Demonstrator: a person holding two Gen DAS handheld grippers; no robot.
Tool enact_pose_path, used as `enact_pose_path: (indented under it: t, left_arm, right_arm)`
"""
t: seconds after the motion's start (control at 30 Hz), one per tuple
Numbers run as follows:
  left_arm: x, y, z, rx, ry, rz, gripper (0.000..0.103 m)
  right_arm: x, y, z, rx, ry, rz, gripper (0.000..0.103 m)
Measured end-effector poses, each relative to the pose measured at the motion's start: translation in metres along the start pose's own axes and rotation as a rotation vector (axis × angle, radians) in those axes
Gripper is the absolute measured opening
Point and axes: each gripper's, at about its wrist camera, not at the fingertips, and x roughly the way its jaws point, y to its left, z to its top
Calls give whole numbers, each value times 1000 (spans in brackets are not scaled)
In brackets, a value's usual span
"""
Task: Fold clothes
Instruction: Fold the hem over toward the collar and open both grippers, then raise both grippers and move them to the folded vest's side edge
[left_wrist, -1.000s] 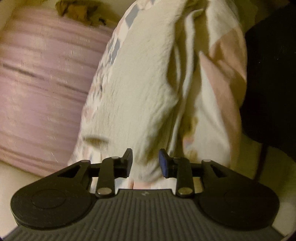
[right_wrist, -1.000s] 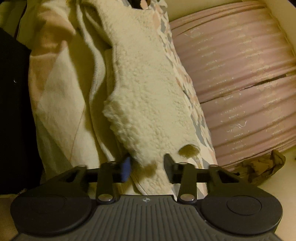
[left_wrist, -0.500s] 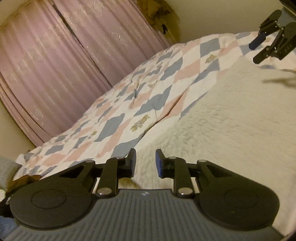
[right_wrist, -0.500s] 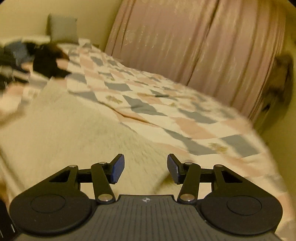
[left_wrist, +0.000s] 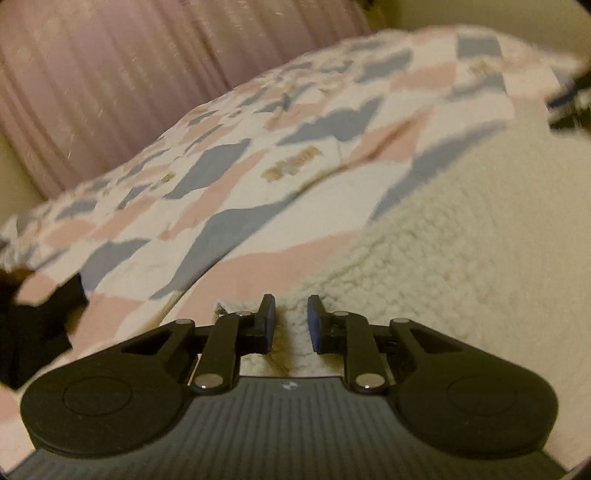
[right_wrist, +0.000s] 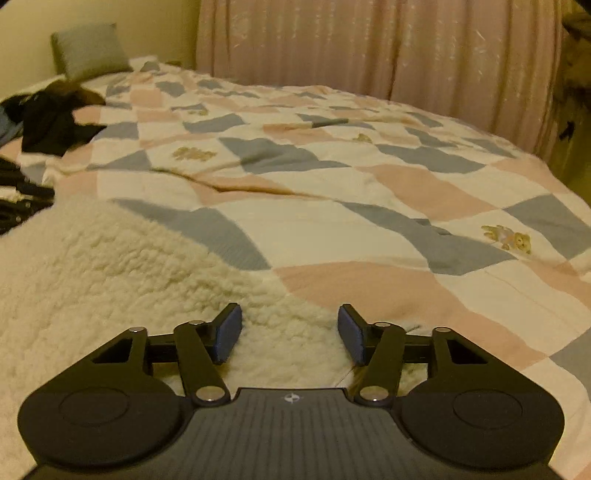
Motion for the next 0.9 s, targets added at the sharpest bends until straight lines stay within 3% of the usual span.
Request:
enact_pose_path:
  t: [0.07, 0.17, 0.23, 0.3, 0.33, 0.4, 0.5, 0.6, 0.73, 0.8, 0.9]
  left_arm:
    - [-26, 11, 1, -80, -44, -3, 19]
    - [-31, 22, -2, -140, -30, 1, 19]
    - [-21, 27, -6, -159, 36, 15, 19]
    - [-7, 35, -11, -219, 108, 33, 30]
    - [-10, 40, -10, -265, 108, 45, 35]
    - [-29, 42, -6, -302, 90, 79, 33]
    - [-70, 36, 1, -293, 39, 140, 28]
    - [-130, 6, -5, -265, -33, 122, 28]
    - [-187, -48, -35, -263, -78, 14, 29]
    - [-192, -71, -51, -260, -43, -24, 30]
    - [-181, -89, -73, -299, 67, -16, 30]
  right_arm:
    - [-15, -3, -1, 26, -24, -37, 55]
    - [-42, -1, -4, 22, -96, -81, 55]
    - [-45, -2, -5, 18, -105, -83, 55]
    - [-31, -6, -8, 22, -31, -98, 54]
    - [-26, -9, -9, 39, -1, -105, 51]
    - [-27, -15, -9, 105, 23, -114, 50]
    - [-67, -10, -7, 175, -55, -153, 50]
    - [-123, 8, -20, 223, -160, -117, 50]
    - [-180, 50, -57, 267, -220, -4, 50]
    - [-195, 75, -79, 256, -205, 28, 50]
    - [-187, 100, -107, 215, -94, 19, 36]
